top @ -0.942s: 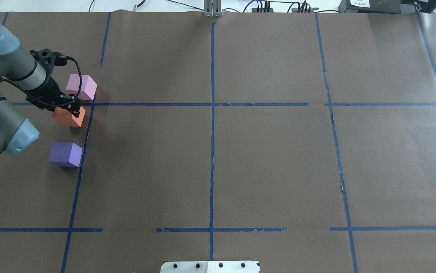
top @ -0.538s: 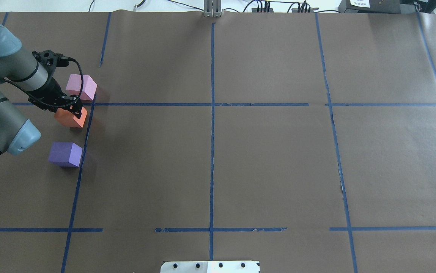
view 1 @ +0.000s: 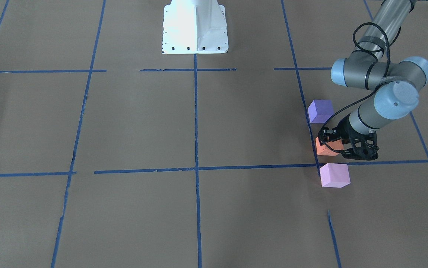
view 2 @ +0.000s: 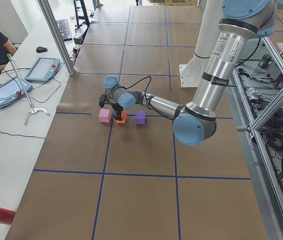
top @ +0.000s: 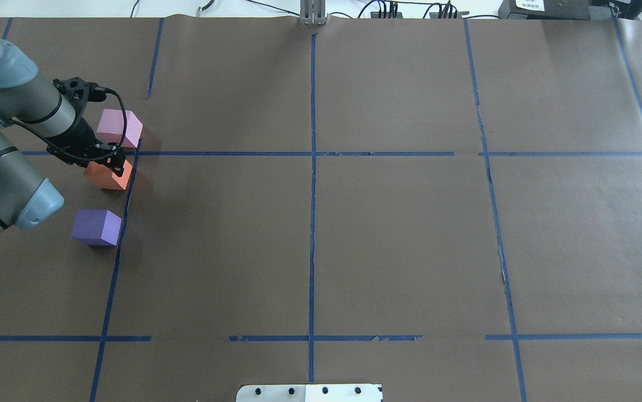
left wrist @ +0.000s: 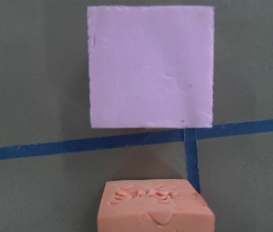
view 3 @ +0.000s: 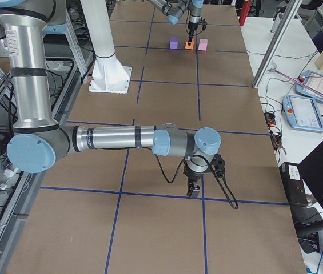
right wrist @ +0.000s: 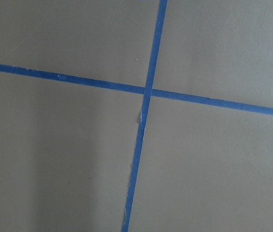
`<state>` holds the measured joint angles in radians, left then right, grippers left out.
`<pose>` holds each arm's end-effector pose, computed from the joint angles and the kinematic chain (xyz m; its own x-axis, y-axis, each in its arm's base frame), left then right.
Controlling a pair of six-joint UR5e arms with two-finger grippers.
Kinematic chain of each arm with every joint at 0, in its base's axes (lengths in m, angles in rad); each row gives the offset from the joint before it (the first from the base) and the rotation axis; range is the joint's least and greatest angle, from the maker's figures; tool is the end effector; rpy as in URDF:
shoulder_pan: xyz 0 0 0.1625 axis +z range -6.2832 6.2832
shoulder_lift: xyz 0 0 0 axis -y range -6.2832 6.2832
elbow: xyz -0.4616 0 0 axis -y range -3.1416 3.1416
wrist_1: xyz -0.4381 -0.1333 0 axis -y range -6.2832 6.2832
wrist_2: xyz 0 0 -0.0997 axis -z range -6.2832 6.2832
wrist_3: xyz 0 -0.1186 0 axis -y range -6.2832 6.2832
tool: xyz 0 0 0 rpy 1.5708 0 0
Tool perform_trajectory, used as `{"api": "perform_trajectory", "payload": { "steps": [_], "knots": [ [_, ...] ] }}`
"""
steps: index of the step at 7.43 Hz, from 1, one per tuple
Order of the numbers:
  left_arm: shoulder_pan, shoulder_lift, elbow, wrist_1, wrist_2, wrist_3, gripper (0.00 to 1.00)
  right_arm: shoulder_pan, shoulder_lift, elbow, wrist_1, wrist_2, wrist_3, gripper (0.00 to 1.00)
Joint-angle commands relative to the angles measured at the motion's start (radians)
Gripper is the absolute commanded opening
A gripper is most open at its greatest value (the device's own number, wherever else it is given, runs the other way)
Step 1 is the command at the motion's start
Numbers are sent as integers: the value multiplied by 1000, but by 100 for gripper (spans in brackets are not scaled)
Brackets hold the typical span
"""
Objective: Arrange blocks in a line
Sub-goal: 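Lower the orange cube between the pink and purple cubes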
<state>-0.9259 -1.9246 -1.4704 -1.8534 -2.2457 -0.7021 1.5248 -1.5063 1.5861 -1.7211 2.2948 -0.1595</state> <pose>0.3837 -0.6086 0.5144 0.6637 0.1093 -0.7400 -0.1155 0.9924 0.0430 0.0289 -0.5616 0.6839 0.7337 -0.1463 0.6635 0.1645 0.9857 0.0354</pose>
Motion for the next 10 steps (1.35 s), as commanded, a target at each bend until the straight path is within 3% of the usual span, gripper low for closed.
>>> {"api": "perform_trajectory", "payload": {
  "steps": [1, 4, 5, 10],
  "knots": [
    [1, -1, 2, -3, 0, 0, 69, 0, 0, 0, 0, 0, 0, 100],
    [2, -1, 8, -3, 0, -5, 85, 0, 0, 0, 0, 0, 0, 100],
    [2, -1, 8, -3, 0, -7, 100, 0, 0, 0, 0, 0, 0, 100],
    [-4, -1, -19, -3, -20, -43, 100, 0, 0, 0, 0, 0, 0, 100]
  ]
}}
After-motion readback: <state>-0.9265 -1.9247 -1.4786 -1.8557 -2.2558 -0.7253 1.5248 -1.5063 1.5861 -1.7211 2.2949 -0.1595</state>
